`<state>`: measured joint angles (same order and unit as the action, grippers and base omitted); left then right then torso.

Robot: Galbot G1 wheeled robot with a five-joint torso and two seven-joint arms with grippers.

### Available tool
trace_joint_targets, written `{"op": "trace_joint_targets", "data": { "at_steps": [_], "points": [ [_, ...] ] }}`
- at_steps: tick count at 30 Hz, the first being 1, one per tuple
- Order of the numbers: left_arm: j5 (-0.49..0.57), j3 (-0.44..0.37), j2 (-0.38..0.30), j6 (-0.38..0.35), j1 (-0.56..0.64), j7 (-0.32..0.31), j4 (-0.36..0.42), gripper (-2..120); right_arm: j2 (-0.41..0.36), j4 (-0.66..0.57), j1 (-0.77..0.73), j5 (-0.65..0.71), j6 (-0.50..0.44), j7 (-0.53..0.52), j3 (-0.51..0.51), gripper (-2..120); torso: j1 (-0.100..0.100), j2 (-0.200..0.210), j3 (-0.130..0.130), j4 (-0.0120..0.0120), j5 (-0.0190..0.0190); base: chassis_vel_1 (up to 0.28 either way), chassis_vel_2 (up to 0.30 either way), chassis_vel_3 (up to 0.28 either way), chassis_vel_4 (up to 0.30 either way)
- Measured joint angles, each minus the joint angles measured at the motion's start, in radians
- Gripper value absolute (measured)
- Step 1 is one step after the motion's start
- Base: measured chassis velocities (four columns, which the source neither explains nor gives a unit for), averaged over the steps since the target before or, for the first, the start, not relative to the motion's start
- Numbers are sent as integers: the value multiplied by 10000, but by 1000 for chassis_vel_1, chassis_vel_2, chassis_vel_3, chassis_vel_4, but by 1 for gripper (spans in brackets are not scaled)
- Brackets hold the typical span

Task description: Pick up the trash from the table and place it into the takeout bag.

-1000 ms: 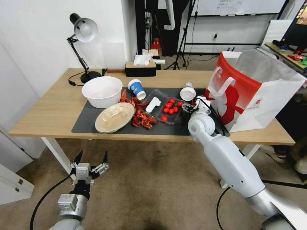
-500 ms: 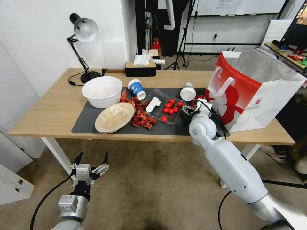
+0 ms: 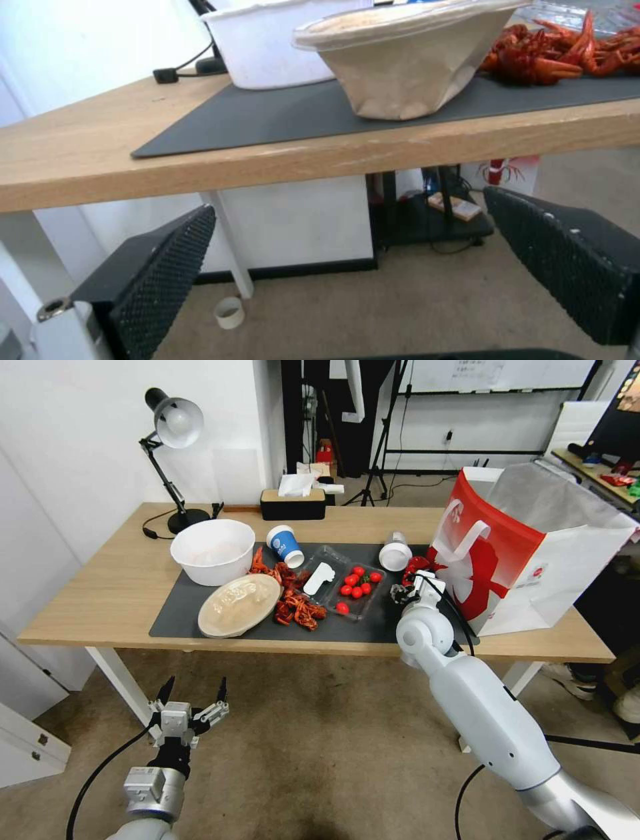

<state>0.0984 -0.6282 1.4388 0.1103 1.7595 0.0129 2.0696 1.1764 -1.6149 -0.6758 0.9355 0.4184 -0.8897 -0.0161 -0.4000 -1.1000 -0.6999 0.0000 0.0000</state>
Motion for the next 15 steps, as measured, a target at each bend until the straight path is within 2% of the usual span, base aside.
{"op": "trace_joint_targets", "data": {
  "at_steps": [11, 15],
  "points": [
    [-69, 18, 28, 47, 11, -8, -4, 100, -113, -379, -202, 8, -126, 22, -153, 50, 0, 0, 0, 1, 0, 0, 0, 0, 0],
    [-105, 18, 36, 81, 37, -11, 10, 100, -527, -1181, -598, -1146, -451, 770, -298, 50, 0, 0, 0, 1, 1, 0, 0, 0, 0]
  ]
}}
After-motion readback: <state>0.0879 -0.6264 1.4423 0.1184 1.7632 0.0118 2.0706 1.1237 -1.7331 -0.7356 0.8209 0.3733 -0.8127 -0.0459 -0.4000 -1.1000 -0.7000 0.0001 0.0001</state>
